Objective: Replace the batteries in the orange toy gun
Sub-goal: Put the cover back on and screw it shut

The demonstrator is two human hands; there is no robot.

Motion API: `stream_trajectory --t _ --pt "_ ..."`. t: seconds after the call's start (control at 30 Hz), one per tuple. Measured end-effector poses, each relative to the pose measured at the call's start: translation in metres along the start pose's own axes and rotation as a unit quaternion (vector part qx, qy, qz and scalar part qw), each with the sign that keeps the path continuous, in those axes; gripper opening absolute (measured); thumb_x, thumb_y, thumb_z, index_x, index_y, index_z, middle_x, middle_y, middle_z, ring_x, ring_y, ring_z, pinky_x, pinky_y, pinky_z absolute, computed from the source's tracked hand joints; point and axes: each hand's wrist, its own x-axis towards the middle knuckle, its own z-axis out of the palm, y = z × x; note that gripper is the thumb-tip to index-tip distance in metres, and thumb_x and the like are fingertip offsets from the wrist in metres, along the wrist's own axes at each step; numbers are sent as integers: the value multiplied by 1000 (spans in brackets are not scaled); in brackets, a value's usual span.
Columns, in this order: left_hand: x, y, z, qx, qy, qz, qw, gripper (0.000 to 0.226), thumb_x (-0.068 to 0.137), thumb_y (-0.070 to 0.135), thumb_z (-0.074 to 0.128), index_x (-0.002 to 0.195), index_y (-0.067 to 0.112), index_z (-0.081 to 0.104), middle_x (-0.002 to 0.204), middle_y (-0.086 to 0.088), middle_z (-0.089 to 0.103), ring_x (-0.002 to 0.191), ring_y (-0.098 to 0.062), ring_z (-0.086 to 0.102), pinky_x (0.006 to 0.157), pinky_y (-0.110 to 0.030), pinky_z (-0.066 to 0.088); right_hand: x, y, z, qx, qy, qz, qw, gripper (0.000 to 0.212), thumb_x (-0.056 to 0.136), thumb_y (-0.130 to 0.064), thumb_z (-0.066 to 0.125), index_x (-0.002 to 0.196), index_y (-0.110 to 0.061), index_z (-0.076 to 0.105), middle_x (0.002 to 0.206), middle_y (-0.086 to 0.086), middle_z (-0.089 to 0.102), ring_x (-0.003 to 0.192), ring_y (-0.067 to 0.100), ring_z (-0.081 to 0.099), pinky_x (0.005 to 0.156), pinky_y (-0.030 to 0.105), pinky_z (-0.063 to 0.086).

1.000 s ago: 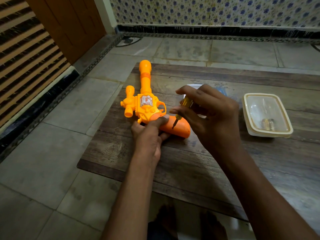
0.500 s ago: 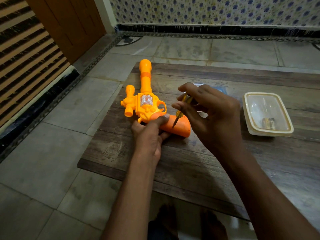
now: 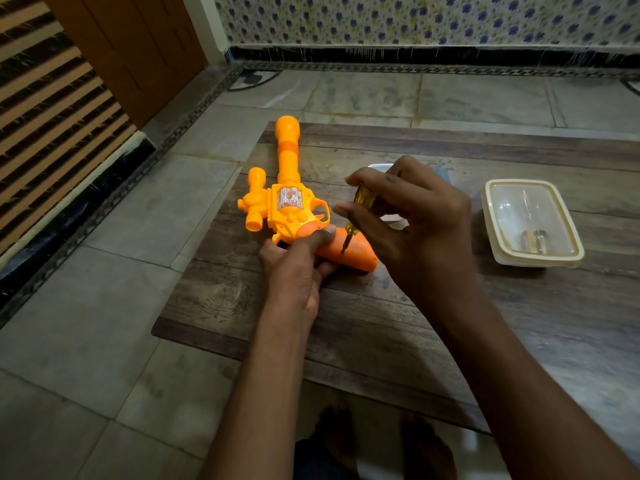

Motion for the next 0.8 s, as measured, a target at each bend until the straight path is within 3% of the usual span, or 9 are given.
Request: stream_trajectory --t 0.13,0.33,0.53,0.67,0.8 --pt "-2 2 1 -2 -3 7 1000 77 65 -2 81 137 6 54 129 -24 66 118 -42 66 66 -48 62 0 -2 1 -2 10 3 1000 24 84 -19 83 98 0 76 83 13 64 72 23 67 64 36 57" --pt "-3 1 0 11 -10 11 1000 57 80 -10 72 134 0 55 127 -28 66 115 -44 67 68 -49 63 -2 -6 4 -12 33 14 999 21 83 -18 85 89 -1 74 80 11 64 67 20 64 60 35 54" --pt "-5 2 0 13 -8 15 1000 59 81 -10 73 135 1 55 127 -29 66 115 -44 67 69 -50 63 -5 -6 10 -28 58 17 998 22 85 -20 83 89 -1 74 78 10 64 66 22 62 58 39 53" --pt "-5 3 2 6 -4 9 1000 73 70 -4 80 138 4 54 127 -25 67 113 -41 69 68 -47 62 -7 -4 5 17 46 29 998 19 89 -17 79 96 0 74 86 9 69 78 21 68 68 40 56" --pt "-3 3 2 13 5 3 1000 67 79 -8 76 139 8 53 127 -22 68 112 -39 69 69 -49 63 -6 -3 4 69 25 45 996 34 89 -10 75 121 1 70 97 8 75 90 21 74 78 43 61"
